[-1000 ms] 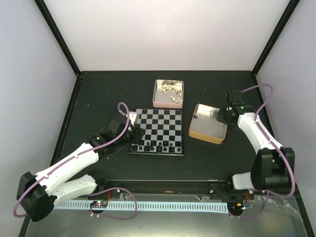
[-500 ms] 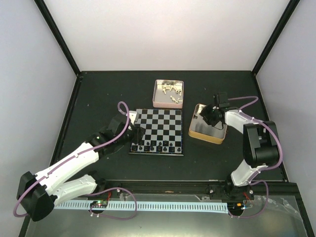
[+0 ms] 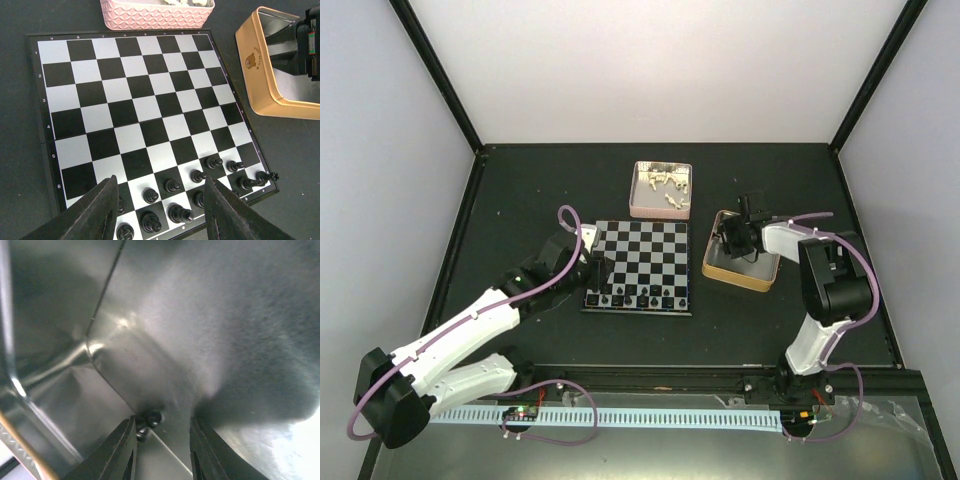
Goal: Set up the chess pieces on the board
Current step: Pick up the chess piece from the storage box.
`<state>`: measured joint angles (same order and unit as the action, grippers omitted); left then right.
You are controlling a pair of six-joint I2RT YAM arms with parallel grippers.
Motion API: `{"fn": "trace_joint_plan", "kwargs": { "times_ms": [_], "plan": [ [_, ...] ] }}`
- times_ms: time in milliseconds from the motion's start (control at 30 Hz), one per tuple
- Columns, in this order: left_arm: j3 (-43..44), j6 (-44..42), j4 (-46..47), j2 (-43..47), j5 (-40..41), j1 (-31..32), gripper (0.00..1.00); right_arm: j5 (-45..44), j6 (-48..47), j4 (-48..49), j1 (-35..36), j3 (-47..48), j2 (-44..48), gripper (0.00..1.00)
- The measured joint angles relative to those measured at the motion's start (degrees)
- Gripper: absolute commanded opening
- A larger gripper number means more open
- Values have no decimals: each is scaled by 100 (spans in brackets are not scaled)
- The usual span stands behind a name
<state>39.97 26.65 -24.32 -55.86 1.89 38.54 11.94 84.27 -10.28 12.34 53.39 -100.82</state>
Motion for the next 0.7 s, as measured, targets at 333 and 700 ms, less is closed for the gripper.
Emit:
{"fn": "trace_joint_plan", "kwargs": {
  "times_ms": [333, 700],
  "plan": [
    [0, -28, 33, 0, 2, -28, 48, -232, 728, 39, 52, 352, -339, 23],
    [0, -59, 35, 4, 2, -39, 48, -343, 828, 87, 61, 481, -498, 2]
  ]
}}
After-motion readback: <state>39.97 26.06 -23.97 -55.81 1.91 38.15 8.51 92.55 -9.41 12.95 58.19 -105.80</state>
